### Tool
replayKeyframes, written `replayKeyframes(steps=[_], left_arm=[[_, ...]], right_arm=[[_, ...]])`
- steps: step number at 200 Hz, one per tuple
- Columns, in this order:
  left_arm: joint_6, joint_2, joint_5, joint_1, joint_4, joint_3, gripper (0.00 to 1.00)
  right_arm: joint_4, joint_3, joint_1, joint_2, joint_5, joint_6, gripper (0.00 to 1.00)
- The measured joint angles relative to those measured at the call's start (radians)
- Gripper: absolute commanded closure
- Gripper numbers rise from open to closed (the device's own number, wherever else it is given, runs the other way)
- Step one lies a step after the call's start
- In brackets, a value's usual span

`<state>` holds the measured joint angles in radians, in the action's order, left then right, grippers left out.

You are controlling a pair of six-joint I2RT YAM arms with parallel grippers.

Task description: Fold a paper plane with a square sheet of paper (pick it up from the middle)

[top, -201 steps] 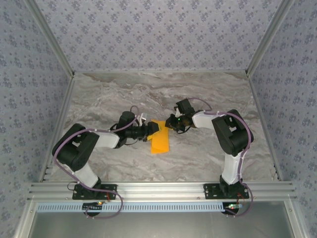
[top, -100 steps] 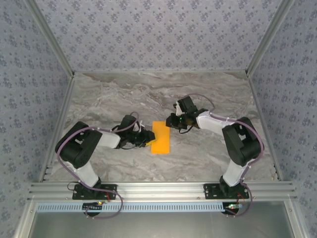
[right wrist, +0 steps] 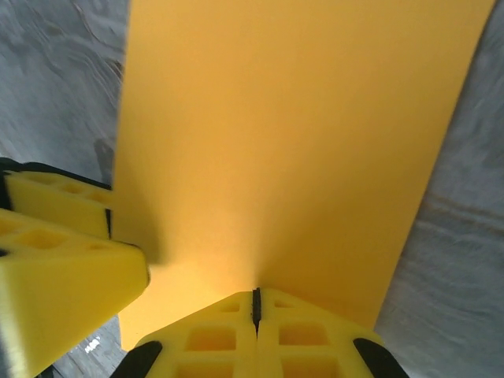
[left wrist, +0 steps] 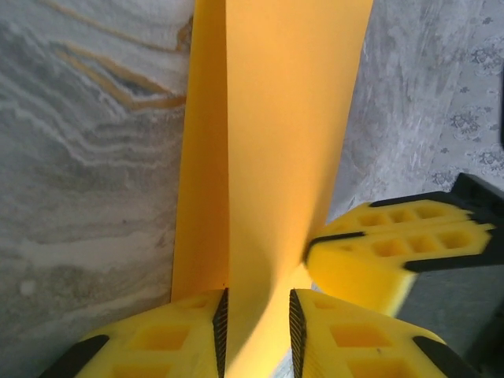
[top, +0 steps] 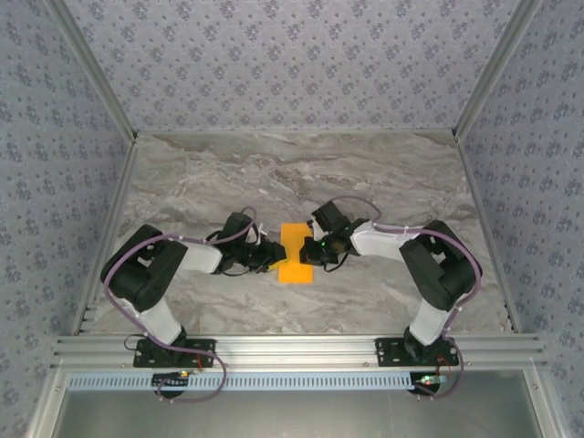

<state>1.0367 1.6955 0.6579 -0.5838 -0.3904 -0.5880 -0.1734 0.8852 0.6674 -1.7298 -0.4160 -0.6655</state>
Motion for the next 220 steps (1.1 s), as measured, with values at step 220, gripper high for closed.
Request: replayKeyframes(steps=[220], left_arm=[[-0.032, -0.093, 0.031, -0.077, 0.072, -0.022, 0.64]], right_arm=[[0.005, -0.013, -0.005, -0.007, -0.018, -0.019, 1.00]])
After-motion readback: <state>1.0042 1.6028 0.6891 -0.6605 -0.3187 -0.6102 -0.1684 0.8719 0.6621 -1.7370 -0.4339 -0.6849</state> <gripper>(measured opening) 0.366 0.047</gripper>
